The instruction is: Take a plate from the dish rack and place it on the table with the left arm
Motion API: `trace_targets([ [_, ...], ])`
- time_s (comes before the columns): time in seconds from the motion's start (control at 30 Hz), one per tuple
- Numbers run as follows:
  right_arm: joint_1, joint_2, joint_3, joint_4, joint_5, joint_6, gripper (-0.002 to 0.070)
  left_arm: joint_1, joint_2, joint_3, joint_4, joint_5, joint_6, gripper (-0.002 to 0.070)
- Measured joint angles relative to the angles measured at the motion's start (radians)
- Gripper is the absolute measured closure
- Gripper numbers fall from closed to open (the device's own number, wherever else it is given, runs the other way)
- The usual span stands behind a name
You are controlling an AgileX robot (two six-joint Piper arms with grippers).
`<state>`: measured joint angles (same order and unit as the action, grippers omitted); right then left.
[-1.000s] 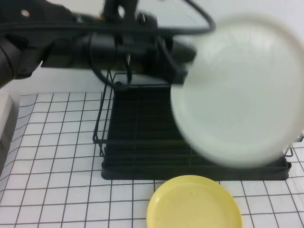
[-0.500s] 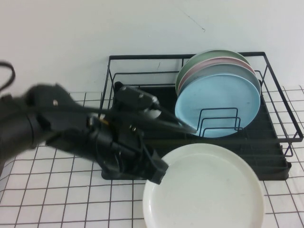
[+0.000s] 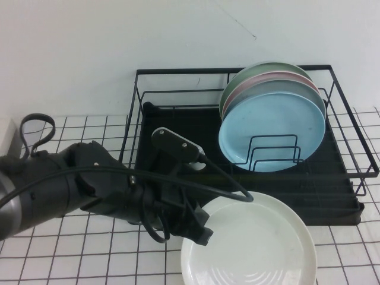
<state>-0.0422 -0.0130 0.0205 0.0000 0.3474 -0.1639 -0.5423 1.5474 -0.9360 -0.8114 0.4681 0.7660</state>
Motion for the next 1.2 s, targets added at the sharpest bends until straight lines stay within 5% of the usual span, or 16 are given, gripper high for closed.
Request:
trace_targets([
  [0.2,0.000,0.000,0.000,0.000,0.000,0.000,0.0679,-0.007,0.032,0.000,0.009,-0.024,0.007,0.0637],
  [0.47,0.000,0.000,0.000,0.000,0.000,0.000,0.0679,-0.007,0.032,0.000,0.009,-0.044,0.009,0.0309],
  [0.57,0.000,0.000,0.000,0.000,0.000,0.000,0.0679,-0.007,0.021,0.000,0.010,-0.044,0.009,0.0272],
  [0.7,0.000,0.000,0.000,0.000,0.000,0.000,0.0679,-0.007,-0.031,0.000,0.068,-0.048,0.009,0.0349],
  [0.9,0.000,0.000,0.000,0.000,0.000,0.000,0.0679,-0.007,-0.151,0.000,0.221,-0.044,-0.094,0.0620],
  [1.2,0.000,0.000,0.000,0.000,0.000,0.000,0.0679,-0.007,-0.379,0.000,0.263,-0.072,-0.204,0.0673],
])
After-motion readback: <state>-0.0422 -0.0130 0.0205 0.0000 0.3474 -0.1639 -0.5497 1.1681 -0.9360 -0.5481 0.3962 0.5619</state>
